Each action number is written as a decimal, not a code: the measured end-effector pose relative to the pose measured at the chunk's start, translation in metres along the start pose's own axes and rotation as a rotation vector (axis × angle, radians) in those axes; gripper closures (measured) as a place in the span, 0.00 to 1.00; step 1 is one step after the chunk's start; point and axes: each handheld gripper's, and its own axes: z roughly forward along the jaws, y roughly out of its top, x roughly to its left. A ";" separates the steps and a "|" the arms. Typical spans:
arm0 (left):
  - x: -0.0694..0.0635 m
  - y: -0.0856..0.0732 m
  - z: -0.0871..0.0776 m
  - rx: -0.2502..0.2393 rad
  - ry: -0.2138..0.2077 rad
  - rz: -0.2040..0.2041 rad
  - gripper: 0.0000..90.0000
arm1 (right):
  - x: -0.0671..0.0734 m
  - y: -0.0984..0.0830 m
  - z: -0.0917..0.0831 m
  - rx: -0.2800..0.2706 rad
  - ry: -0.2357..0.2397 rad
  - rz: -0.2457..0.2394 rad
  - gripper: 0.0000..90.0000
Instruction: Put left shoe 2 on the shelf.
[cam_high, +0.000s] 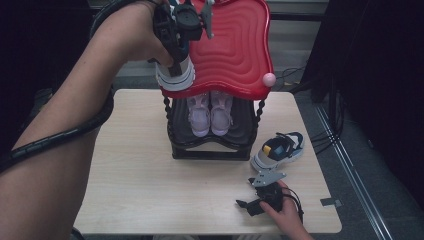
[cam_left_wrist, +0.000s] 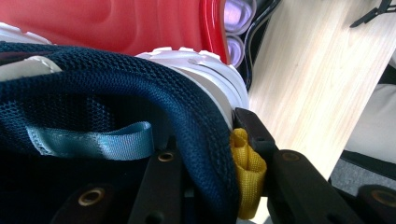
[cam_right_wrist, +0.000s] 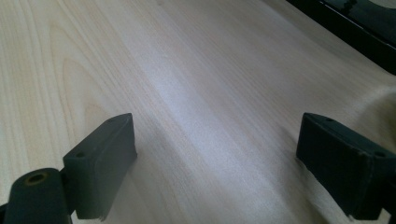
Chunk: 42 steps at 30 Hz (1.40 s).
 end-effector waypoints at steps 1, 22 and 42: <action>0.000 0.001 0.000 -0.001 0.001 0.010 0.81 | 0.000 0.000 0.000 0.000 0.000 -0.002 0.12; 0.013 0.042 0.022 0.008 0.049 0.079 0.81 | 0.000 0.000 0.000 -0.002 0.000 -0.002 0.12; 0.015 0.053 0.038 0.037 0.062 0.095 0.80 | 0.000 0.000 0.000 0.000 0.000 0.000 0.12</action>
